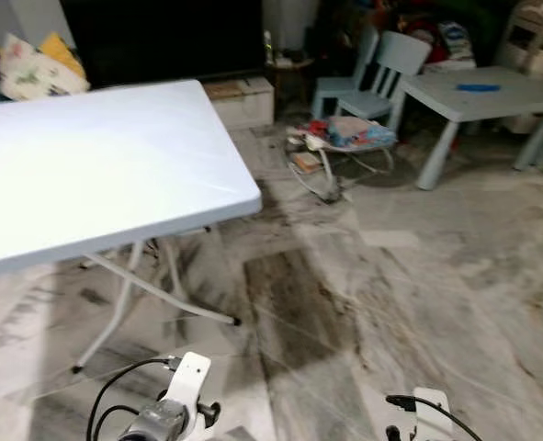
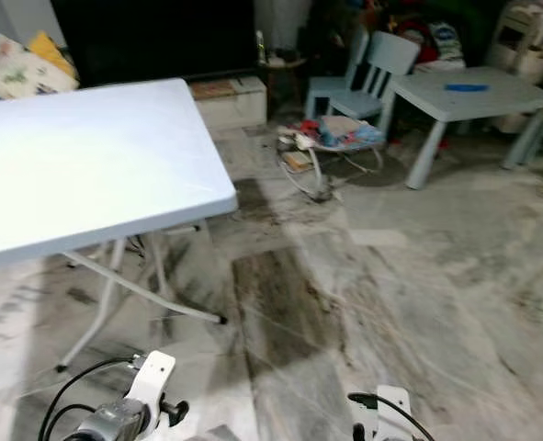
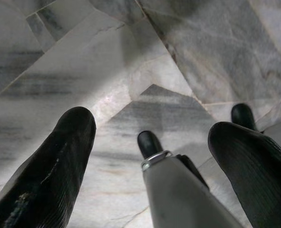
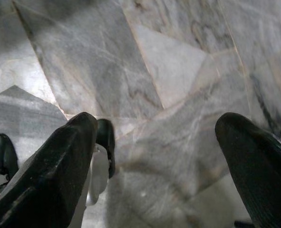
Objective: Hang keys on a hook
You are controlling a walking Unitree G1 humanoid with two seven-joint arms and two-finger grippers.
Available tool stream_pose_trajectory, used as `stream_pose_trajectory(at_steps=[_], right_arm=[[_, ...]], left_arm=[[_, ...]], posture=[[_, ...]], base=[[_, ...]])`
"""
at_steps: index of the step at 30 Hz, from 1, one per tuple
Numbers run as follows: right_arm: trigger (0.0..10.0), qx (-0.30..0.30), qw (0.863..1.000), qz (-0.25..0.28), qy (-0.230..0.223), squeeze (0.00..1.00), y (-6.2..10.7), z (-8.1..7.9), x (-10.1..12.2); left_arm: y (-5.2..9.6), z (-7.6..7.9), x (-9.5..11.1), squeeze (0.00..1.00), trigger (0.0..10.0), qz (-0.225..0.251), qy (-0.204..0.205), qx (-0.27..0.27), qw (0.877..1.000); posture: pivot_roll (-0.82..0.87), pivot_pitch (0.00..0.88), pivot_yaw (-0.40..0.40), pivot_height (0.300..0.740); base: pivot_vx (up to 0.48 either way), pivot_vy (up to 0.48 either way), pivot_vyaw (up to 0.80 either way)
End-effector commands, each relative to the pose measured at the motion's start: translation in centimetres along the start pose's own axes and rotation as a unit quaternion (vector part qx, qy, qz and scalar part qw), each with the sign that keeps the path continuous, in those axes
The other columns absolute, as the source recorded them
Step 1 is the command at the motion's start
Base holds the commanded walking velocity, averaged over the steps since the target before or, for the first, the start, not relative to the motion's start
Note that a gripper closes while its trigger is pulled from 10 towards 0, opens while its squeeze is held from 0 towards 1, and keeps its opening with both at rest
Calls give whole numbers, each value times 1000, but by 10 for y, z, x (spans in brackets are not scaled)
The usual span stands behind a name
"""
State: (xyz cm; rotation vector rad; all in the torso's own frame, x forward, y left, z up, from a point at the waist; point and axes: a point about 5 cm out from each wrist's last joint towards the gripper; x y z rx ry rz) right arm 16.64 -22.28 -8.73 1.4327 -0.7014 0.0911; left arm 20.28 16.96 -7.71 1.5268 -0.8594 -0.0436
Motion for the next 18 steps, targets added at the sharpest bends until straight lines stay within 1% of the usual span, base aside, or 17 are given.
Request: stream_pose_trajectory(at_steps=[1, 7, 12, 14, 18], right_arm=[[10000, -2, 1000, -4, -3, 0, 0, -1, -2], [10000, -2, 1000, -4, -2, 0, 0, 0, -2], [10000, -1, 1000, -3, -3, 0, 0, -1, -2], [10000, -1, 1000, -3, -3, 0, 0, -1, -2], [10000, -1, 1000, -2, -2, 0, 0, -1, -1]], left_arm=[[0, -1, 1, 0, 10000, 0, -8, -1, 1000], [0, -1, 2, 0, 10000, 0, -7, -1, 1000], [0, -1, 2, 0, 10000, 1, -5, -4, 1000], [0, -1, 2, 0, 10000, 3, -5, -6, 1000], [0, -1, 3, 0, 10000, 4, -6, -7, 1000]], posture=[[9, 0, -10, 740], [9, 0, -11, 740], [9, 0, -11, 740], [9, 0, -11, 740], [9, 0, -10, 740]], base=[[0, 0, -763], [0, 0, -748], [0, 0, -464], [0, 0, 0], [292, 0, 0]])
Point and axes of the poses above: a point about 5 cm out from each wrist's last joint towards the gripper, its own y axis pointing back from the gripper into the wrist, its own x axis along the axis of the wrist's last joint, z = x × y, and after that the axes turned 15 degrees about -y, right-handed
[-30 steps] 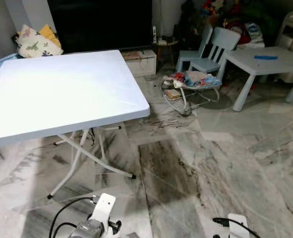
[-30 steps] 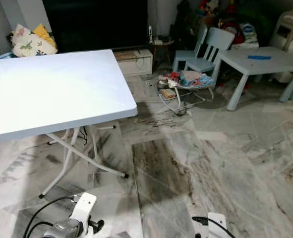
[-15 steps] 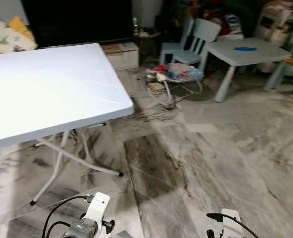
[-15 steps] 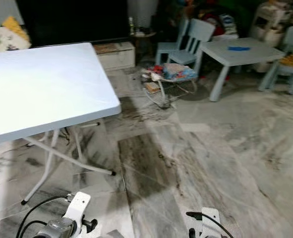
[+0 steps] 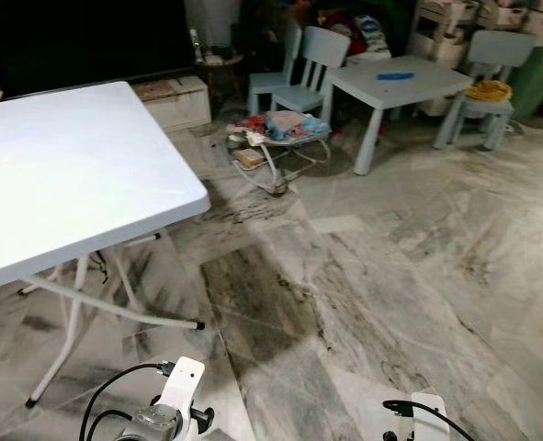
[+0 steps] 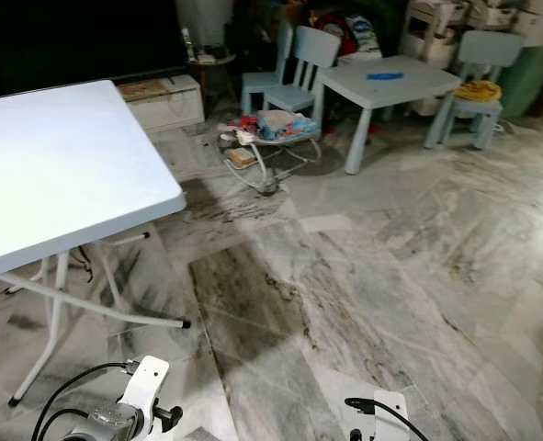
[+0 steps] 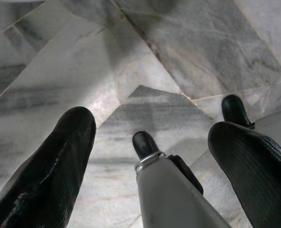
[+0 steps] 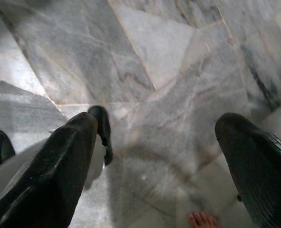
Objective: Hang keys on a hook
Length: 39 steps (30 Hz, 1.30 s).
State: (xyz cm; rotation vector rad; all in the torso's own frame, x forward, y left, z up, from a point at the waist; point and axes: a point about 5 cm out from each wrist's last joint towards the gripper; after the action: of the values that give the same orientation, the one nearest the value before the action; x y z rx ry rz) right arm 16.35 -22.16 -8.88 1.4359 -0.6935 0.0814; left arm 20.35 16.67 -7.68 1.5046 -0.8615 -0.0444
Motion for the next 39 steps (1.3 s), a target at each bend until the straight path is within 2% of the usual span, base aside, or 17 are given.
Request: stream_pose_trajectory(at_steps=[1, 11, 39], right_arm=[[10000, 0, 1000, 4, -1, 0, 0, -1, 2], [10000, 0, 1000, 3, -1, 0, 0, -2, 2], [10000, 3, 1000, -2, 8, 0, 0, -1, 2]], left_arm=[[0, -3, 1, 0, 10000, 0, -7, 3, 1000], [0, -3, 0, 0, 10000, -1, -8, 0, 1000], [0, -2, 0, 0, 10000, -8, -18, -7, 1000]], posture=[[9, 0, -10, 740], [10, 0, -8, 740], [14, 0, -13, 740]], base=[[356, 0, 0], [386, 0, 0], [355, 0, -500]])
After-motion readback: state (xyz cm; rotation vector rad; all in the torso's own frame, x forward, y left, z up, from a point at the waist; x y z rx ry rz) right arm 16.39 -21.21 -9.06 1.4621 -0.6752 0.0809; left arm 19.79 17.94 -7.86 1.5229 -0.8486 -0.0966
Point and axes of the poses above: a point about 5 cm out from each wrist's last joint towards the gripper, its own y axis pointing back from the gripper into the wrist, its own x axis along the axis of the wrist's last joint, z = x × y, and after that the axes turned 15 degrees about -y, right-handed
